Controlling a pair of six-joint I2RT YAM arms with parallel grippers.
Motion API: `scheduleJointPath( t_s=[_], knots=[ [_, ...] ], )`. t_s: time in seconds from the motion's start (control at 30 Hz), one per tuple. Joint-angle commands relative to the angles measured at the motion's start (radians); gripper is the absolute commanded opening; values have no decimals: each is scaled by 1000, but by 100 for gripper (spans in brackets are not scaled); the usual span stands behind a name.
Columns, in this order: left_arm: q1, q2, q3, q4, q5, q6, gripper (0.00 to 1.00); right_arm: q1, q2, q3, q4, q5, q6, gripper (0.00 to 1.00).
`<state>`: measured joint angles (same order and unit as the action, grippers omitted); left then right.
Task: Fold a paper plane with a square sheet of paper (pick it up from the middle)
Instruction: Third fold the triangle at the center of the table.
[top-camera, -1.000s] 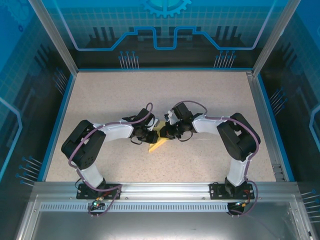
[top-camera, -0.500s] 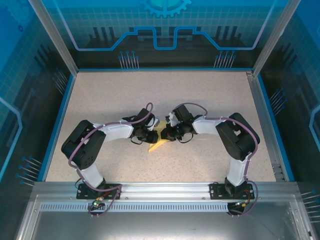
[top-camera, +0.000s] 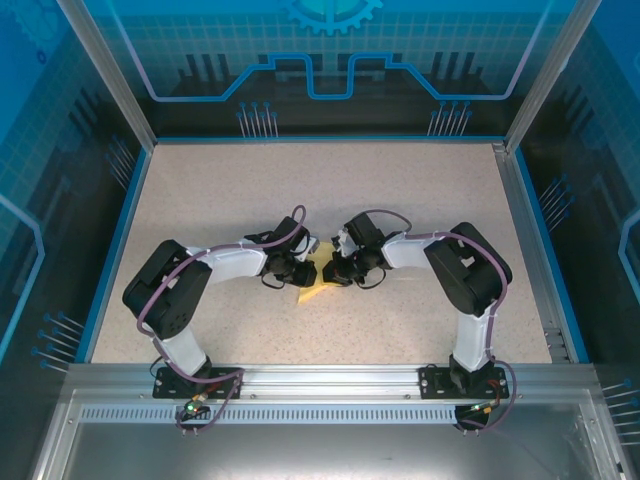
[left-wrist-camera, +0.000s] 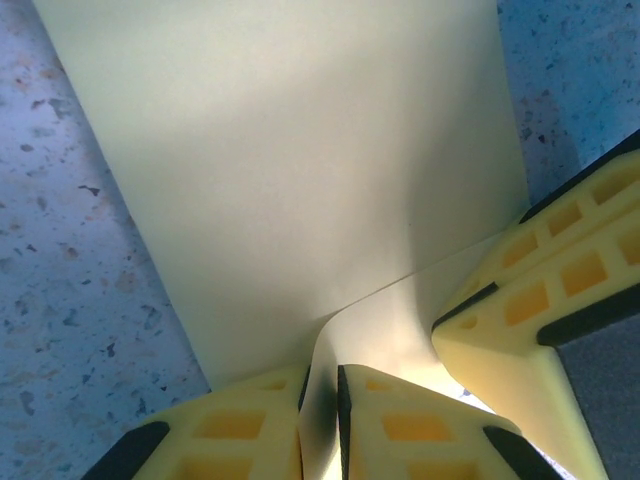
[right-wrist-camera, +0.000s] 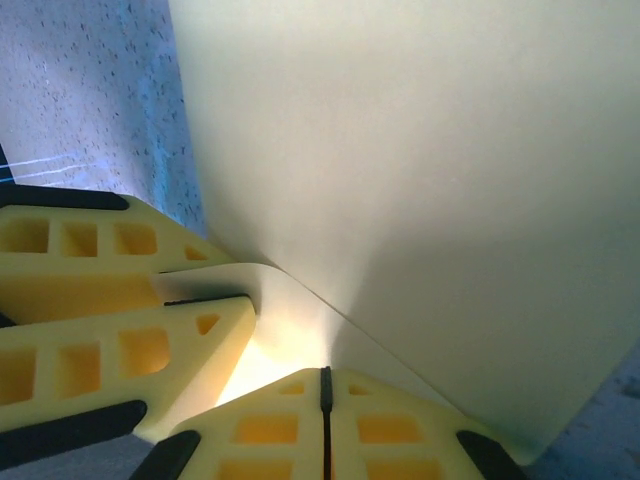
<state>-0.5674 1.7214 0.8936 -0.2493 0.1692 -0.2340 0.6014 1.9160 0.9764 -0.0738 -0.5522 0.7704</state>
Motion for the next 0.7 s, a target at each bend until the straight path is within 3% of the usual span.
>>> scheduleJointPath(
  t_s=[0.0, 0.13, 0.47, 0.57, 0.67],
  knots=[
    [5, 33, -4, -22, -17, 1, 18, -6, 39, 13, -80, 57, -30, 7],
    [5, 18, 1, -27, -10, -12, 22, 3, 50, 30, -159, 107, -54, 7],
    [4, -114, 69, -126, -60, -111, 46, 22, 80, 67, -262, 168, -65, 6],
    [5, -159, 64, -155, -61, -169, 46, 24, 80, 71, -266, 170, -62, 6],
    [4, -198, 38, -150, 1, -224, 38, 24, 78, 71, -267, 175, -58, 6]
  ],
)
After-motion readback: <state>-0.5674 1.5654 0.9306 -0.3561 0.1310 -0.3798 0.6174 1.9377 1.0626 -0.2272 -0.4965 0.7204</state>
